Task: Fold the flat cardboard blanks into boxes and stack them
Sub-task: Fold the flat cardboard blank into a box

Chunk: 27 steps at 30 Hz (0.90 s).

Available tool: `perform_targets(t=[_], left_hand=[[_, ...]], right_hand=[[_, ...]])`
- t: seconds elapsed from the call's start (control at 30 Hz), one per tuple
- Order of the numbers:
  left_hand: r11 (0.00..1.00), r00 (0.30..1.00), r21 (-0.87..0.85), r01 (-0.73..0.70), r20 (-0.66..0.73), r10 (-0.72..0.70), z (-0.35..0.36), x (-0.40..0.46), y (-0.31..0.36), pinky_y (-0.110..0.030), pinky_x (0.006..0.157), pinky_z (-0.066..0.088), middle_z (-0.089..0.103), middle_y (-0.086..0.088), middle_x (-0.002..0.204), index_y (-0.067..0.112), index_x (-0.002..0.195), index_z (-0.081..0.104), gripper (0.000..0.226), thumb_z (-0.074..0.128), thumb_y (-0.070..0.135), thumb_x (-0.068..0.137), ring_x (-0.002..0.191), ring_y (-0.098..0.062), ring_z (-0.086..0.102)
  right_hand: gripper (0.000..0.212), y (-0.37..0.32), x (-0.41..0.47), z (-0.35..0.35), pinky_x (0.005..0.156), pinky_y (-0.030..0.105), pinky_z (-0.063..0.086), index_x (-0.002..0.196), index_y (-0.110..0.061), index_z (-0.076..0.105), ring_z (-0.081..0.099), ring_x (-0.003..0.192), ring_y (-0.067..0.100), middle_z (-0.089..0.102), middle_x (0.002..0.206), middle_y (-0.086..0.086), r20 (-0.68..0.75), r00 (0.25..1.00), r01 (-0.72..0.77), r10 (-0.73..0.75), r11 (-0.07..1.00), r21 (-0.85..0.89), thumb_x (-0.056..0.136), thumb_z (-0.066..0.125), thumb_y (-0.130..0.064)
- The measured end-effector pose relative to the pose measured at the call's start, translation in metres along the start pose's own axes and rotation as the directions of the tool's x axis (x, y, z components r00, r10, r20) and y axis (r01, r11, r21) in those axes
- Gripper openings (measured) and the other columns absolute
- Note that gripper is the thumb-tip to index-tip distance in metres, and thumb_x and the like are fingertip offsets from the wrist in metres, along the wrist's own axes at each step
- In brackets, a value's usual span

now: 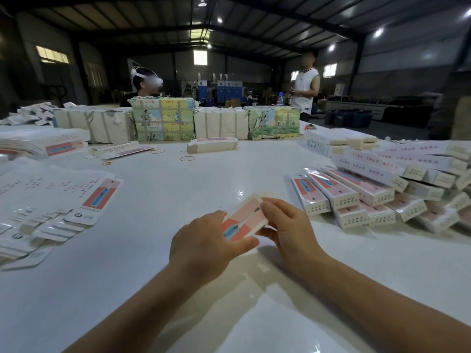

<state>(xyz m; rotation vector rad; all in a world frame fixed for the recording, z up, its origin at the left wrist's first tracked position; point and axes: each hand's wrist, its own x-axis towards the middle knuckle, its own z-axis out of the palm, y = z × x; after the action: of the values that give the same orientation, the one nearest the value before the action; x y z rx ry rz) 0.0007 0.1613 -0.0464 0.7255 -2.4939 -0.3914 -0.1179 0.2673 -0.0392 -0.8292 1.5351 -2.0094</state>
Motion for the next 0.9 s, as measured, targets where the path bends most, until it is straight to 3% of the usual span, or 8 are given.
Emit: perform_targets(t=[0.17,0.3,0.4,0.5,0.57,0.63,0.7,0.9], left_hand=[[1.000,1.000,-0.024,0.006,0.019,-0.006,0.000,-0.001,0.002,-0.014,0.060,0.044,0.053,0.020,0.094,0.035,0.113,0.048,0.083,0.030,0.087,0.051,0.072,-0.007,0.057],[0.999,1.000,0.052,-0.014,0.002,0.014,-0.002,-0.003,0.004,-0.015,0.056,0.041,0.053,0.018,0.089,0.035,0.105,0.047,0.072,0.033,0.088,0.058,0.068,-0.006,0.053],[0.998,0.999,0.063,-0.028,-0.021,0.029,-0.006,-0.003,0.001,-0.020,0.061,0.049,0.055,0.017,0.090,0.035,0.102,0.047,0.058,0.044,0.082,0.068,0.069,-0.008,0.056],[1.000,1.000,0.012,-0.015,0.028,0.015,-0.009,-0.004,0.000,-0.018,0.064,0.051,0.055,0.019,0.090,0.038,0.099,0.044,0.059,0.036,0.084,0.063,0.071,-0.008,0.058],[1.000,0.999,0.006,0.003,0.033,-0.003,-0.010,-0.003,-0.002,-0.016,0.059,0.046,0.055,0.019,0.087,0.037,0.099,0.046,0.060,0.038,0.084,0.063,0.069,-0.007,0.057],[1.000,0.999,0.012,0.025,0.024,-0.026,-0.012,-0.001,-0.003,-0.019,0.057,0.044,0.056,0.018,0.084,0.034,0.101,0.051,0.054,0.048,0.079,0.070,0.068,-0.007,0.056],[0.999,1.000,0.032,0.026,0.009,-0.027,-0.013,-0.001,-0.005,-0.024,0.064,0.051,0.057,0.018,0.090,0.033,0.106,0.052,0.053,0.053,0.074,0.072,0.072,-0.007,0.057],[0.996,1.000,0.088,-0.007,-0.019,0.009,-0.013,-0.003,-0.004,-0.024,0.071,0.055,0.058,0.015,0.108,0.034,0.118,0.048,0.062,0.050,0.076,0.072,0.076,-0.010,0.058]], right_hand=[[0.024,0.008,-0.005,0.001,0.066,0.021,0.057,0.104,-0.026,0.065,0.071,0.080,0.012,0.070,0.087,-0.006,0.003,0.972,0.223,-0.236,0.915,-0.337,0.100,0.041,-0.026],[0.030,0.011,-0.006,-0.001,0.064,0.005,0.044,0.120,-0.013,0.060,0.059,0.069,0.004,0.065,0.090,0.001,0.171,0.847,0.462,-0.503,0.537,-0.706,0.100,0.039,-0.022],[0.047,0.006,-0.006,-0.005,0.081,0.008,0.045,0.144,-0.018,0.038,0.062,0.086,0.005,0.067,0.115,0.007,0.302,0.760,0.578,-0.575,0.386,-0.719,0.098,0.037,-0.025],[0.064,0.006,-0.005,-0.007,0.079,0.002,0.036,0.147,-0.033,0.008,0.066,0.085,0.009,0.068,0.113,0.009,0.385,0.710,0.638,-0.590,0.306,-0.707,0.097,0.046,-0.022],[0.056,0.005,-0.005,-0.006,0.080,0.005,0.039,0.147,-0.030,0.018,0.068,0.091,0.015,0.067,0.117,0.005,0.332,0.781,0.568,-0.529,0.383,-0.728,0.097,0.045,-0.027],[0.033,0.001,-0.006,-0.003,0.083,0.014,0.050,0.129,-0.030,0.054,0.069,0.094,0.017,0.071,0.107,-0.004,0.184,0.892,0.434,-0.413,0.667,-0.606,0.097,0.047,-0.031],[0.023,-0.006,-0.005,0.000,0.081,0.028,0.058,0.098,-0.025,0.072,0.070,0.088,0.020,0.075,0.088,0.001,0.041,0.978,0.207,-0.203,0.941,-0.270,0.096,0.050,-0.029],[0.022,-0.017,0.000,-0.004,0.082,0.036,0.058,0.108,-0.009,0.067,0.071,0.089,0.029,0.074,0.090,0.014,0.015,0.995,-0.097,0.096,0.988,0.122,0.088,0.060,-0.003]])
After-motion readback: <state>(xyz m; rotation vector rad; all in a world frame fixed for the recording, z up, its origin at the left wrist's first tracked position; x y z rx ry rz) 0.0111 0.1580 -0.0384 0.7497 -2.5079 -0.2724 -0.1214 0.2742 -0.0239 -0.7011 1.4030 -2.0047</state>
